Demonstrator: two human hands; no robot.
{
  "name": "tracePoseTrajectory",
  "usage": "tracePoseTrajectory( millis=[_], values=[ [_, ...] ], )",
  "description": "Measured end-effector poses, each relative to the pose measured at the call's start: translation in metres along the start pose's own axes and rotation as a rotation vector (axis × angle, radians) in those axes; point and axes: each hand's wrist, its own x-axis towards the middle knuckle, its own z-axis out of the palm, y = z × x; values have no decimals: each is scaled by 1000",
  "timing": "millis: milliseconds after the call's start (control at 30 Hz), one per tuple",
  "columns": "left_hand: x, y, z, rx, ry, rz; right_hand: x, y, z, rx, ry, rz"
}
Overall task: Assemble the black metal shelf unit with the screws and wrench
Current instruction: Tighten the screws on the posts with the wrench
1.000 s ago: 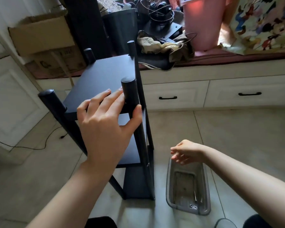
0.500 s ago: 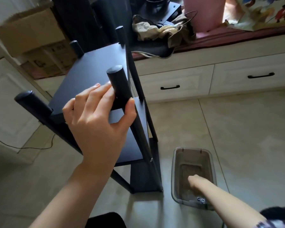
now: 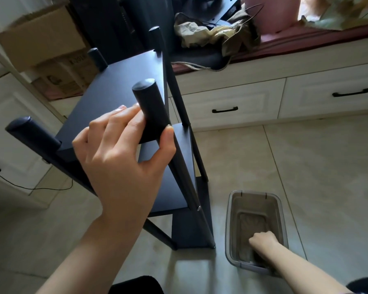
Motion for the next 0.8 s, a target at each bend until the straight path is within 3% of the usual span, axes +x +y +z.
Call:
tracePoseTrajectory(
  millis=[200,633,800],
  values=[
    [-1,0,1,-12,-3,5,7,24,-11,123,-13,3],
    [0,3,2,14,-16,-24,9,23,-5,66,21,-56],
    [1,3,2,16,-21,-23,4,26,-13,284,69,-59]
  ],
)
